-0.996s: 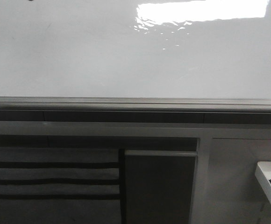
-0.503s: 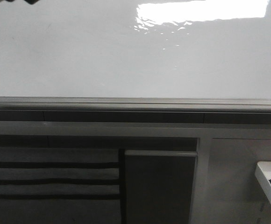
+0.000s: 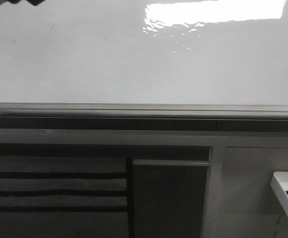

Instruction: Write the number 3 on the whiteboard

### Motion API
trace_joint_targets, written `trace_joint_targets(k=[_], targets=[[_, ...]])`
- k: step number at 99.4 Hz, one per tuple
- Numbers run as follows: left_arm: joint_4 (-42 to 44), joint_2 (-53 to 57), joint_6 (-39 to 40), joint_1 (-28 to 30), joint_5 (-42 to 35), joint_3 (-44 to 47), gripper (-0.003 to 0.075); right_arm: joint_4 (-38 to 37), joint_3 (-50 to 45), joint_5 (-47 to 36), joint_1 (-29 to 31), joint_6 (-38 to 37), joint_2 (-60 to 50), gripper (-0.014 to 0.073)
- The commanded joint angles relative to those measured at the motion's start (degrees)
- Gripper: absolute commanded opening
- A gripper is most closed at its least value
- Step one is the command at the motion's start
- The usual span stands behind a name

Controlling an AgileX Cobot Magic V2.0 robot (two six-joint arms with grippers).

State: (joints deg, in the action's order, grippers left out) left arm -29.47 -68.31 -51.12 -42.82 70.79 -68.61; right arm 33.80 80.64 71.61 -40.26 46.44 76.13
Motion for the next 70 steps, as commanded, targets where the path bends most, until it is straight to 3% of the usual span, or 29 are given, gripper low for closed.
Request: trace_joint_targets(k=[1,70], targets=[[-2.9,1.0,0.0,-0.4,-1.4,-1.2,-0.0018,1.5,1.9,3.1,0.0,0.0,-1.3,0.0245],[-1.0,1.0,0.0,-0.4,-2.6,-1.2,-0.0018,1.1,0.2,3.1,0.0,-0.2,-1.3,0.0245]])
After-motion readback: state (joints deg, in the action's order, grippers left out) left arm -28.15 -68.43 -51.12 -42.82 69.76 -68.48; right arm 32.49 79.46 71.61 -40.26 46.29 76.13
